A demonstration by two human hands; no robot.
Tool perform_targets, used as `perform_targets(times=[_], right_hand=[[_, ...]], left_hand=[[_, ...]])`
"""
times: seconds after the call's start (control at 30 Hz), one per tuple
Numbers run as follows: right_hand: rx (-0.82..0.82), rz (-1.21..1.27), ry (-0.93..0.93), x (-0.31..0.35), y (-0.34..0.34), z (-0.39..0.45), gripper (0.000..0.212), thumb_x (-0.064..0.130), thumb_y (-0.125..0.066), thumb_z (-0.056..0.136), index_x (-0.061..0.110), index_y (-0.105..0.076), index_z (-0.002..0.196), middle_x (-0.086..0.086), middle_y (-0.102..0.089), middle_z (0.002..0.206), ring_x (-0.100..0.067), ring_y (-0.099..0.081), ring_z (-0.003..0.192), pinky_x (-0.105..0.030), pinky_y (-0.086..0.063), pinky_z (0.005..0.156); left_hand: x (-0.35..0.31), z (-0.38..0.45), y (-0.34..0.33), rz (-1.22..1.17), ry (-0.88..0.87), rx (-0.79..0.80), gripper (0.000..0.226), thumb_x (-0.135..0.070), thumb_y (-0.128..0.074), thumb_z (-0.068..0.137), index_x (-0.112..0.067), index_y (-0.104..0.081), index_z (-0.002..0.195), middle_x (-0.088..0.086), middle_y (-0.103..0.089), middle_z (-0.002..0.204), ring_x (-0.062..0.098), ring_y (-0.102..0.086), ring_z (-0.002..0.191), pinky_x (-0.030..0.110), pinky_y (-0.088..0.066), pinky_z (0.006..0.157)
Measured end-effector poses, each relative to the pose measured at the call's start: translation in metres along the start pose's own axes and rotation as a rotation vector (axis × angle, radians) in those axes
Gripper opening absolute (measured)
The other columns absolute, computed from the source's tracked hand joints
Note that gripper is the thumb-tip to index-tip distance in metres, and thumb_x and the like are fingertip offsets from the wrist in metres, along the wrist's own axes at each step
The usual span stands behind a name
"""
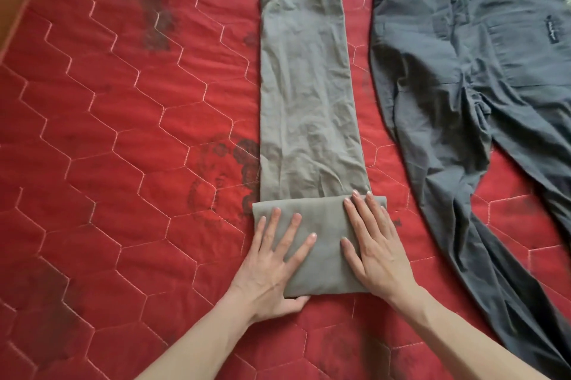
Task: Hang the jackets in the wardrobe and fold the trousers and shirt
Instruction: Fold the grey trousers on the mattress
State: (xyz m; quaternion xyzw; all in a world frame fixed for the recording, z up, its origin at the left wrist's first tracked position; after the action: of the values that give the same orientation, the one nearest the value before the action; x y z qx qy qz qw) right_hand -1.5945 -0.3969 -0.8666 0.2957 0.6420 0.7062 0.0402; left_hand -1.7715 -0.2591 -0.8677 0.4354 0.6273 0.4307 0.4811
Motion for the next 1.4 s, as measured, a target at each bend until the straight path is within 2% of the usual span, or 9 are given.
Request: perform_targets(times=[0.23,0.43,0.53,0.67,0.77,0.97,1.17,1.27,1.4], right_hand=[[0.069,-0.194,0.118,0.007,0.011,-0.019,0.066,0.040,-0.042,0.107,0.014,-0.025,0.166,-0.008,-0.015,0.175,-0.031,-0.017,0.161,-0.052,-0.020,0.127],[0.204,-0.145,0.136,0.014,0.014,-0.044,0.106,0.070,-0.061,0.084,0.013,-0.023,0.166,-0.009,-0.013,0.175,-0.033,-0.013,0.161,-0.056,-0.018,0.126],[0.272,-0.182,0.197,0.015,0.023,-0.042,0.115,0.062,-0.066,0.071,0.015,-0.022,0.166,-0.009,-0.012,0.175,-0.033,-0.011,0.161,-0.054,-0.020,0.125],[0.342,-0.259,0.254,0.011,0.034,-0.035,0.117,0.043,-0.069,0.062,0.013,-0.025,0.166,-0.014,-0.016,0.174,-0.036,-0.019,0.159,-0.051,-0.023,0.122],[0.272,-0.264,0.269,0.018,0.046,-0.034,0.091,0.033,-0.069,0.075,0.009,-0.042,0.159,-0.018,-0.034,0.167,-0.039,-0.034,0.153,-0.049,-0.028,0.119],[0.164,-0.108,0.250,0.030,0.081,-0.038,0.079,0.000,-0.087,0.058,0.003,-0.068,0.135,-0.014,-0.063,0.144,-0.033,-0.061,0.134,-0.046,-0.058,0.100],[0.137,0.076,0.204,0.041,0.113,-0.056,0.061,0.006,-0.098,0.062,0.012,-0.078,0.119,0.000,-0.075,0.126,-0.015,-0.074,0.112,-0.031,-0.063,0.086],[0.145,0.226,0.107,0.037,0.122,-0.056,0.054,0.005,-0.099,0.063,0.015,-0.079,0.113,0.009,-0.079,0.109,-0.010,-0.077,0.091,-0.025,-0.060,0.071],[0.071,0.549,-0.136,0.024,0.127,-0.042,0.034,0.020,-0.092,0.075,0.023,-0.079,0.107,0.020,-0.078,0.096,0.002,-0.074,0.083,-0.021,-0.056,0.071]], left_hand=[[-0.017,-0.004,0.011,0.048,0.082,0.230,0.117,-0.047,-0.076,0.065,-0.006,-0.026,0.163,0.028,-0.011,0.170,0.060,-0.011,0.152,0.071,-0.026,0.119],[-0.033,-0.001,0.019,0.051,0.173,0.277,0.069,-0.008,-0.038,0.082,-0.003,-0.055,0.148,0.026,-0.041,0.160,0.058,-0.036,0.143,0.065,-0.049,0.103],[-0.033,-0.005,0.032,0.010,0.183,0.268,0.082,-0.008,-0.036,0.073,-0.005,-0.046,0.155,0.024,-0.032,0.165,0.056,-0.027,0.149,0.064,-0.040,0.114],[-0.028,-0.005,0.045,-0.037,0.158,0.366,0.100,-0.004,-0.042,0.080,-0.014,0.007,0.166,0.014,0.022,0.171,0.046,0.030,0.152,0.056,0.011,0.126],[-0.027,-0.003,0.059,-0.040,0.137,0.428,0.098,-0.005,-0.044,0.085,-0.015,0.012,0.165,0.010,0.025,0.171,0.040,0.029,0.154,0.051,0.011,0.127],[-0.023,-0.005,0.084,-0.115,0.111,0.559,0.093,-0.005,-0.047,0.089,-0.014,0.005,0.166,0.009,0.011,0.174,0.037,0.012,0.160,0.046,0.000,0.130],[-0.023,-0.027,0.113,-0.431,0.142,0.585,0.077,0.006,-0.037,0.093,-0.017,-0.021,0.165,0.005,-0.023,0.172,0.024,-0.022,0.158,0.026,-0.017,0.125],[-0.007,-0.030,0.124,-0.523,0.225,0.593,0.069,-0.002,-0.039,0.096,-0.031,-0.039,0.158,0.003,-0.050,0.156,0.025,-0.047,0.142,0.026,-0.036,0.112],[0.030,-0.021,0.135,-0.771,0.299,0.562,0.050,-0.007,-0.055,0.087,-0.037,-0.070,0.124,-0.015,-0.073,0.104,-0.008,-0.064,0.082,0.007,-0.043,0.069]])
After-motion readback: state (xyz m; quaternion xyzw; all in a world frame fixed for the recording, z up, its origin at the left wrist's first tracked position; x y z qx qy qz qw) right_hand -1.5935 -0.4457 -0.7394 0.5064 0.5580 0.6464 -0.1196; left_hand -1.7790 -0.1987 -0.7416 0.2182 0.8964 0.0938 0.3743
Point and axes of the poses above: each hand's wrist, its own z-axis towards the middle knuckle, its own y-axis out of the back of the hand, x = y × z, the point moved 5 cm from there along z, towards the middle knuckle
